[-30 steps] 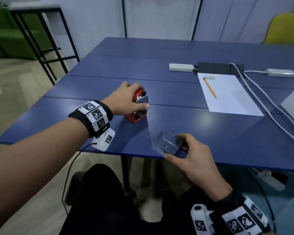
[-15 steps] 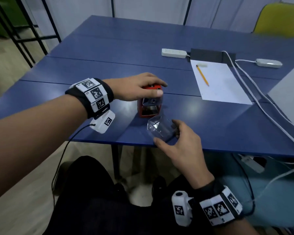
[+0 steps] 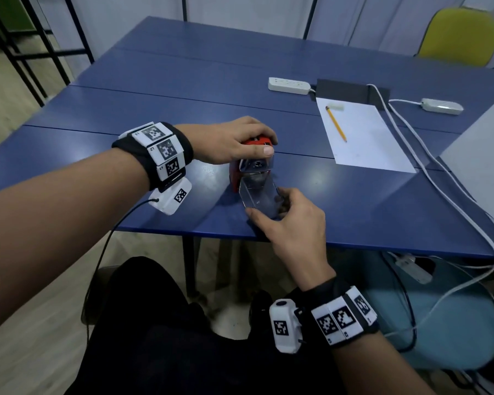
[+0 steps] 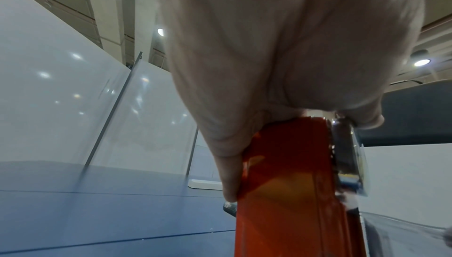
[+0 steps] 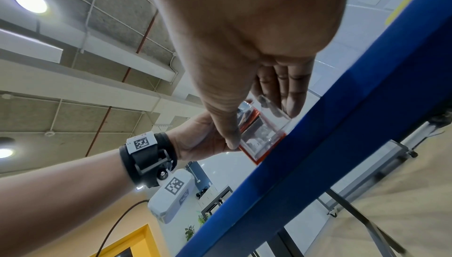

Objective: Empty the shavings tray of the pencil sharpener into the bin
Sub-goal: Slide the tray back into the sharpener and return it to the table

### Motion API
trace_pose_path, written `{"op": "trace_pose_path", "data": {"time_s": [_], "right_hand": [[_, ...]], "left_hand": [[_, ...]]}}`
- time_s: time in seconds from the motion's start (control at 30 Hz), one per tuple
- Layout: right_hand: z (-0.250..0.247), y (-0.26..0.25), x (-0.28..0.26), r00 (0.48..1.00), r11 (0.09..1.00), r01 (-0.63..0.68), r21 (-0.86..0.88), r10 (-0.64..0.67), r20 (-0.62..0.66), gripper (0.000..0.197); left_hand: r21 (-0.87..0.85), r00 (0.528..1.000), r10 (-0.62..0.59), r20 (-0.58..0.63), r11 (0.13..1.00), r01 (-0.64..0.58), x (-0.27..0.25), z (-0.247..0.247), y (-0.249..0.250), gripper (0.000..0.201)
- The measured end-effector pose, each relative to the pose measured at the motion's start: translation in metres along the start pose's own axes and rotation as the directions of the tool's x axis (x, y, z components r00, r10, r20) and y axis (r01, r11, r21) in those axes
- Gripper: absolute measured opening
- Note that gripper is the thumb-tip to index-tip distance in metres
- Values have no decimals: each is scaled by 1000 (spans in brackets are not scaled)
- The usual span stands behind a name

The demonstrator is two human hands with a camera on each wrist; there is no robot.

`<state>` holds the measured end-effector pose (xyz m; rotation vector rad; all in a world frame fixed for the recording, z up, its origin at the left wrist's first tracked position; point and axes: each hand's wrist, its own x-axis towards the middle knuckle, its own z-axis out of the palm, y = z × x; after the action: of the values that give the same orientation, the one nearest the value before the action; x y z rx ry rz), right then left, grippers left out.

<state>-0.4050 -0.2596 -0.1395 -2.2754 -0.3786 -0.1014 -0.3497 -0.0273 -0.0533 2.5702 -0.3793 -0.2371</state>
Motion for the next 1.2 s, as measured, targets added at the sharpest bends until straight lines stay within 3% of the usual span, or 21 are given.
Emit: {"op": "trace_pose_path", "data": {"time_s": [1.2], "right_hand": [[9,-25,25,999,996,16,-92,-19,-32,70]], "left_hand": [[-14,999,-31,11,999,31,0,2,2,48]]}}
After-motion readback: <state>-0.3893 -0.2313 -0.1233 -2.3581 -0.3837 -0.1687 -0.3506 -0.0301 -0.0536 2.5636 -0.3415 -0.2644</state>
